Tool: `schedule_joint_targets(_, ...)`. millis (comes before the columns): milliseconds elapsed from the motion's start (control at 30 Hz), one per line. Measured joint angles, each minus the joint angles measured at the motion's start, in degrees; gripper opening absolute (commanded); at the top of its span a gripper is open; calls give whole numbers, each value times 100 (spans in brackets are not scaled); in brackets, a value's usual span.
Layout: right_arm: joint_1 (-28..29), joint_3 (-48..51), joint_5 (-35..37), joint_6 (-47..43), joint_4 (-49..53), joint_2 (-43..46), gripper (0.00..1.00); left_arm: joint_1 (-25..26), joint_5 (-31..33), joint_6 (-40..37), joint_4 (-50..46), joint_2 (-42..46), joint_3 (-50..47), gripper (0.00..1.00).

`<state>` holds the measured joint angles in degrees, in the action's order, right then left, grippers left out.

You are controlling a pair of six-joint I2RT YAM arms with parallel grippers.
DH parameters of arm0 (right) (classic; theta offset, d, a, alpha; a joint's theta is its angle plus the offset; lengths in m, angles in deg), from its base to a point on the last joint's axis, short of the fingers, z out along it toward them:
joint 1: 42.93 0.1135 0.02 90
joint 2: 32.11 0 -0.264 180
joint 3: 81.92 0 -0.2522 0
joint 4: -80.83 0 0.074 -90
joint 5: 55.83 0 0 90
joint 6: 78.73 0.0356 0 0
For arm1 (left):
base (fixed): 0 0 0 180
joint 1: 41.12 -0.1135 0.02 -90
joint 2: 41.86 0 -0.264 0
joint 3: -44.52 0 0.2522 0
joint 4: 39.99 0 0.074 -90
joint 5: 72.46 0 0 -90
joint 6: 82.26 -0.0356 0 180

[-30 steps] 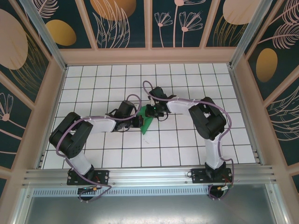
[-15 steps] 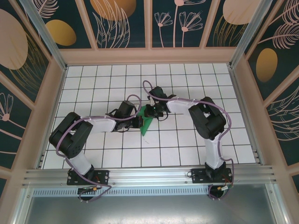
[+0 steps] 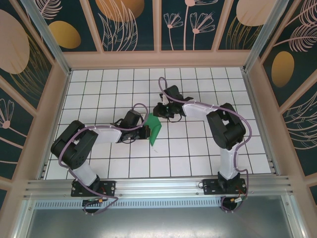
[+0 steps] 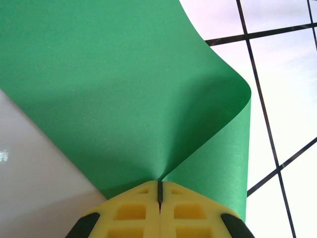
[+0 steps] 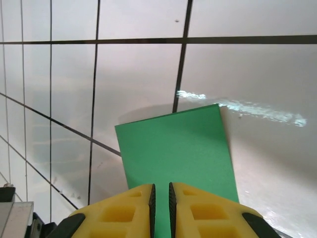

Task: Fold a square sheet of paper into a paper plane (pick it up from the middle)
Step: Third fold the triangle at the center of the table.

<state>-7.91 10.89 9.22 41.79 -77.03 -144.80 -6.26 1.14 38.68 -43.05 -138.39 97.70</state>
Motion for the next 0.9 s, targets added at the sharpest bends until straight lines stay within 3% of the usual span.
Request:
schedule_joint_targets(467,81,-251,199,-216,568,-588,17,0,39,7,-20,7,0,0)
schedule_joint_targets(900,146,-378,452,-492,767,-599,17,0,238,-184,-282,175,50,0)
